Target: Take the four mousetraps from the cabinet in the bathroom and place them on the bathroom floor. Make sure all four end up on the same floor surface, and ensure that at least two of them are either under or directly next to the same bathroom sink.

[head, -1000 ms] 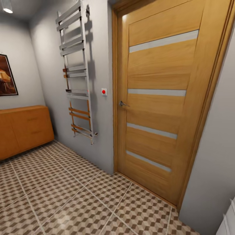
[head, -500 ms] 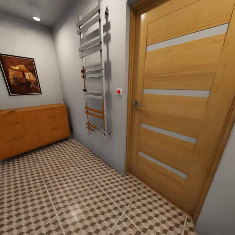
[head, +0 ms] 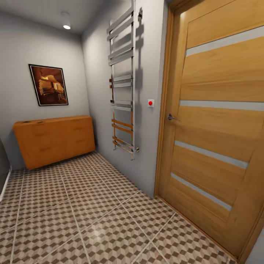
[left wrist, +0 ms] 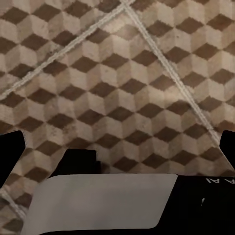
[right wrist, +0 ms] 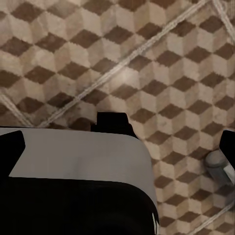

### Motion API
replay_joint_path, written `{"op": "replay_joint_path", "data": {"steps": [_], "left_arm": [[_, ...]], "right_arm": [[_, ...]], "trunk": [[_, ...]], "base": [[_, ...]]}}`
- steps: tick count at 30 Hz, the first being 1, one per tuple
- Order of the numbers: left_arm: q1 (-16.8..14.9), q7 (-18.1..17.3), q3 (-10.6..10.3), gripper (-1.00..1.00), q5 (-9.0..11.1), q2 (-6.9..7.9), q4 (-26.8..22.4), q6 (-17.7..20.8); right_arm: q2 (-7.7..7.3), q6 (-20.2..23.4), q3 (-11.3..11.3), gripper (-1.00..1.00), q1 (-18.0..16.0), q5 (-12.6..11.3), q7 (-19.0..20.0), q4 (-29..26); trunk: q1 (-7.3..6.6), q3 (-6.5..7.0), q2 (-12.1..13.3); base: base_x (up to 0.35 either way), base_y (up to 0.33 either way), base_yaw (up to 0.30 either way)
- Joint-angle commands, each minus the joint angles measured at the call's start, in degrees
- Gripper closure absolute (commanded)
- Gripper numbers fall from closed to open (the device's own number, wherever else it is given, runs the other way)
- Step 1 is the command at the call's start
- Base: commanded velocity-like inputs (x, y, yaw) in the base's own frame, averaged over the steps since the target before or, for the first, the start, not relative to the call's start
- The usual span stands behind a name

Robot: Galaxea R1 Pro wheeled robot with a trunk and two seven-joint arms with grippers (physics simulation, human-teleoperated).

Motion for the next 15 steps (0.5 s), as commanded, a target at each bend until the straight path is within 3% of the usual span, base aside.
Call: {"op": "replay_joint_path", "data": {"steps": [1, 15], "left_arm": [[-0.05, 0.17, -0.5, -1.0, 0.51, -0.02, 0.07, -0.19], [-0.05, 0.17, -0.49, -1.0, 0.5, -0.02, 0.07, -0.19]], "right_arm": [[-0.01, -0.24, -0.48, -1.0, -0.07, 0.56, -0.31, 0.18], [-0.01, -0.24, -0.48, -1.0, -0.07, 0.58, -0.31, 0.18]], "trunk": [[-0.01, -0.06, -0.03], [-0.01, -0.06, -0.03]], "base": [[0.0, 0.0, 0.28], [0.0, 0.0, 0.28]]}}
